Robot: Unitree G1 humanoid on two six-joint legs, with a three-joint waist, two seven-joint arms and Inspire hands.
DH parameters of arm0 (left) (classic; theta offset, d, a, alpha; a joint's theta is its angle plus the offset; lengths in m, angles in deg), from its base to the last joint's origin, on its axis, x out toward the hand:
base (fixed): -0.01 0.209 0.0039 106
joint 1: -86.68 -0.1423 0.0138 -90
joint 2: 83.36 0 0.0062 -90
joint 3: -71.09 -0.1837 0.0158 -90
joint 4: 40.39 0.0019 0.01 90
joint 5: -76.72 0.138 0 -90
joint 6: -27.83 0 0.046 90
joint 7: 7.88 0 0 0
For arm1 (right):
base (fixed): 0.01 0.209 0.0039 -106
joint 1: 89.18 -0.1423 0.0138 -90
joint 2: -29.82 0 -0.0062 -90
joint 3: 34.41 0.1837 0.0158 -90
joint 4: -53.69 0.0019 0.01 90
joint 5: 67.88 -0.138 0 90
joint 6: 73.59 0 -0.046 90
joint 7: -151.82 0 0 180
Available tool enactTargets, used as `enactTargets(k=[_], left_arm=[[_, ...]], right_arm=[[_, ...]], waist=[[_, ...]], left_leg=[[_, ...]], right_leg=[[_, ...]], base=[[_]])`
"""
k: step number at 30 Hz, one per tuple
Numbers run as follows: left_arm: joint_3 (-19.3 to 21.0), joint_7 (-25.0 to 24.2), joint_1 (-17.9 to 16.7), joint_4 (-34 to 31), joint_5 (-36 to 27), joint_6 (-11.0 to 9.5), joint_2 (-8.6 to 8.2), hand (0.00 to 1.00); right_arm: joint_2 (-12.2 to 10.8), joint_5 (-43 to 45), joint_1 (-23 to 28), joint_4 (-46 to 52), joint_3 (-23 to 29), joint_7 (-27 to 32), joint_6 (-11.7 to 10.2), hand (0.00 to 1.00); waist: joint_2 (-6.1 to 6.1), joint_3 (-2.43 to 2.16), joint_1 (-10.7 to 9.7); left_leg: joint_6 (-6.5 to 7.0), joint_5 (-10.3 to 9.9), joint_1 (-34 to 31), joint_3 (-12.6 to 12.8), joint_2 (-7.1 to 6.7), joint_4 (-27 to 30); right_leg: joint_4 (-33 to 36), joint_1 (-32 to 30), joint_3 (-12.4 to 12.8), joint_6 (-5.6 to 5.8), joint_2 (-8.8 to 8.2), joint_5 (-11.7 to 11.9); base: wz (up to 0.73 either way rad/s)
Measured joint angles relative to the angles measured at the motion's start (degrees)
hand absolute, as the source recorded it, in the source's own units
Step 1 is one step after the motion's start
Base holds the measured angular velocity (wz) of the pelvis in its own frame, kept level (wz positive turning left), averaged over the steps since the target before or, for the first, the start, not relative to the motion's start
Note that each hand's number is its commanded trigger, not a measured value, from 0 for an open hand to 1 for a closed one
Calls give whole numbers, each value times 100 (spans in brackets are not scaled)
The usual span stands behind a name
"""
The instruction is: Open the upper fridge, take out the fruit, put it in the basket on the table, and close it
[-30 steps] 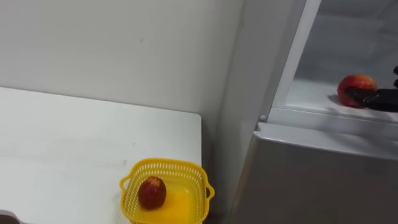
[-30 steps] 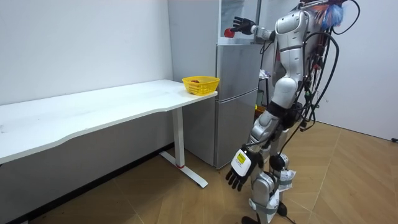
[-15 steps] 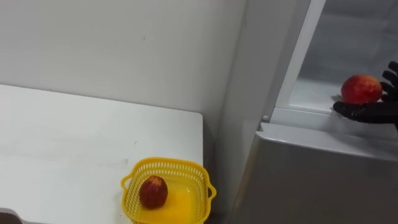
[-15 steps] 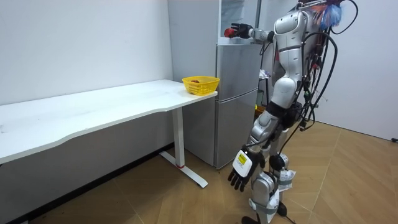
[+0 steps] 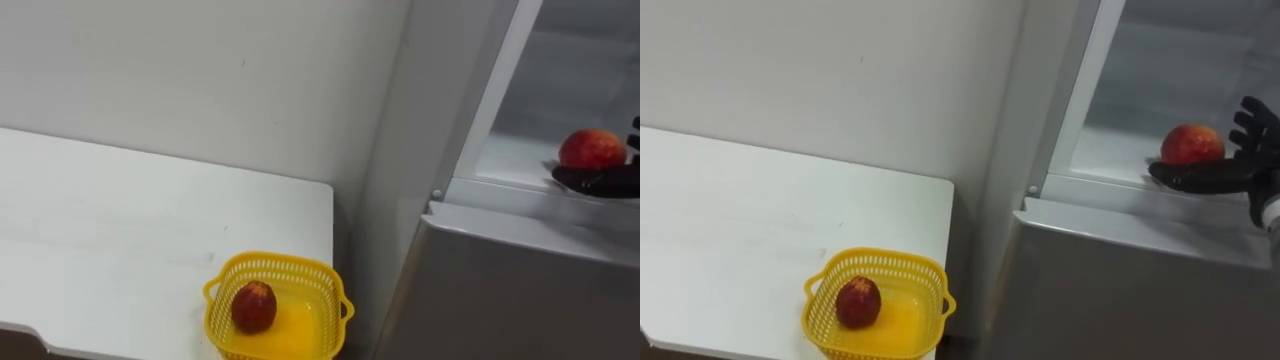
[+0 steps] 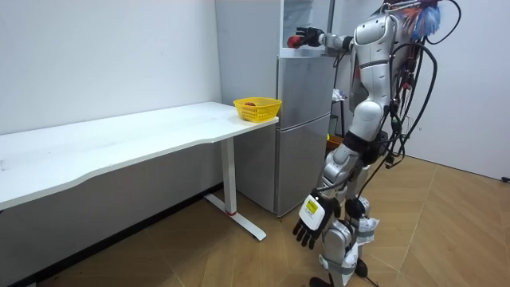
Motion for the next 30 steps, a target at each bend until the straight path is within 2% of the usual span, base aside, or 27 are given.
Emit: enactTargets(k=[25,26,27,28,30], left_arm=[[10,56,6,0,-9,0,10,0],[11,56,7,0,-9,0,10,0],[11,56,8,0,-9,0,10,0],[12,56,9,0,-8,0,10,0],[17,57,11,0,-8,0,10,0]], right_arm=[[1,-306,-21,-441,1,-126,0,0],[1,-305,-21,-441,0,-132,0,7],[2,-305,-21,-441,0,-139,0,47],[3,-290,-21,-441,0,-177,0,96],[3,-285,-22,-441,0,-202,0,100]], waist=[[-15,10,35],[-15,10,36],[-15,10,36],[-17,11,43],[-23,14,43]], left_leg=[[-2,1,3,-30,-5,15],[-2,1,3,-30,-5,15],[-2,1,4,-30,-6,15],[-2,1,4,-27,-5,15],[-2,1,4,-25,-5,15]], right_leg=[[-22,35,-25,-1,-1,-2],[-22,35,-22,-1,-1,-2],[-22,35,-20,-1,-1,-2],[-21,33,-19,-1,-1,-2],[-22,32,-18,-2,-1,-2]], base=[[0],[0],[0],[0],[0]])
